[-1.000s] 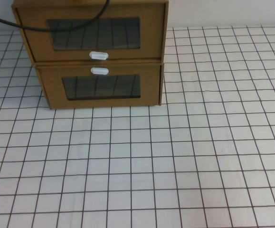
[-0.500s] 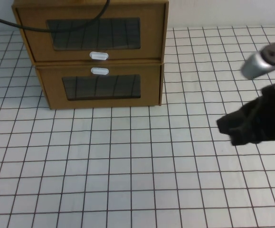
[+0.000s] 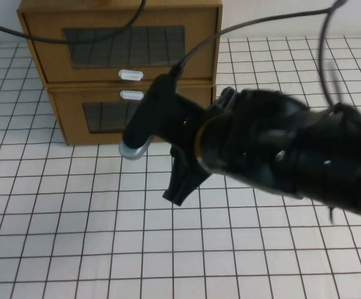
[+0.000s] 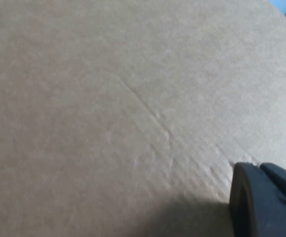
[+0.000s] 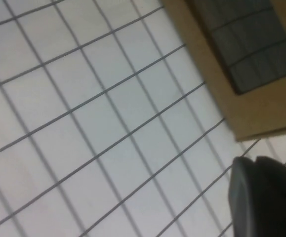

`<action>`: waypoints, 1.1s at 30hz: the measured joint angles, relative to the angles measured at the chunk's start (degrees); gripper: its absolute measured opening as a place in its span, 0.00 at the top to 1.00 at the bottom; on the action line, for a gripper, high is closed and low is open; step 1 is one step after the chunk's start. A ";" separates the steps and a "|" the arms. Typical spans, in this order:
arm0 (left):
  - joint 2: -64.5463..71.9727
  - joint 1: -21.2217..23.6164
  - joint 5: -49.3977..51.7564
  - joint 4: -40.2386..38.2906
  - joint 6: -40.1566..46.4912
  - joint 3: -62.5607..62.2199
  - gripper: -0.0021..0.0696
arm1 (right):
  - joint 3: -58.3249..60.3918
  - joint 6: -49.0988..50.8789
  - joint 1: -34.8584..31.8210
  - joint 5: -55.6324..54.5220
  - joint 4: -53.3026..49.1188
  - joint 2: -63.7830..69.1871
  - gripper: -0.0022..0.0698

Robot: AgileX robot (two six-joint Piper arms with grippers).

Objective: Open the shoe box
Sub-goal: 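Pull the top drawer of the cardboard box fully open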

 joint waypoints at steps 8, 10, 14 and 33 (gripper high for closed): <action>0.00 0.00 0.12 0.00 -0.09 0.00 0.97 | -0.41 16.20 2.33 -6.98 -29.11 7.83 0.87; 0.00 0.00 0.21 0.00 -0.09 0.00 0.97 | -0.41 20.04 2.33 -8.20 -34.59 9.07 0.77; 0.00 0.00 0.48 0.00 -0.09 0.00 0.97 | -0.41 28.10 2.33 -9.17 -46.53 11.06 0.59; 0.00 0.00 2.13 -0.24 -0.09 -0.09 0.97 | -15.33 38.89 -3.38 -17.11 -61.55 21.92 0.55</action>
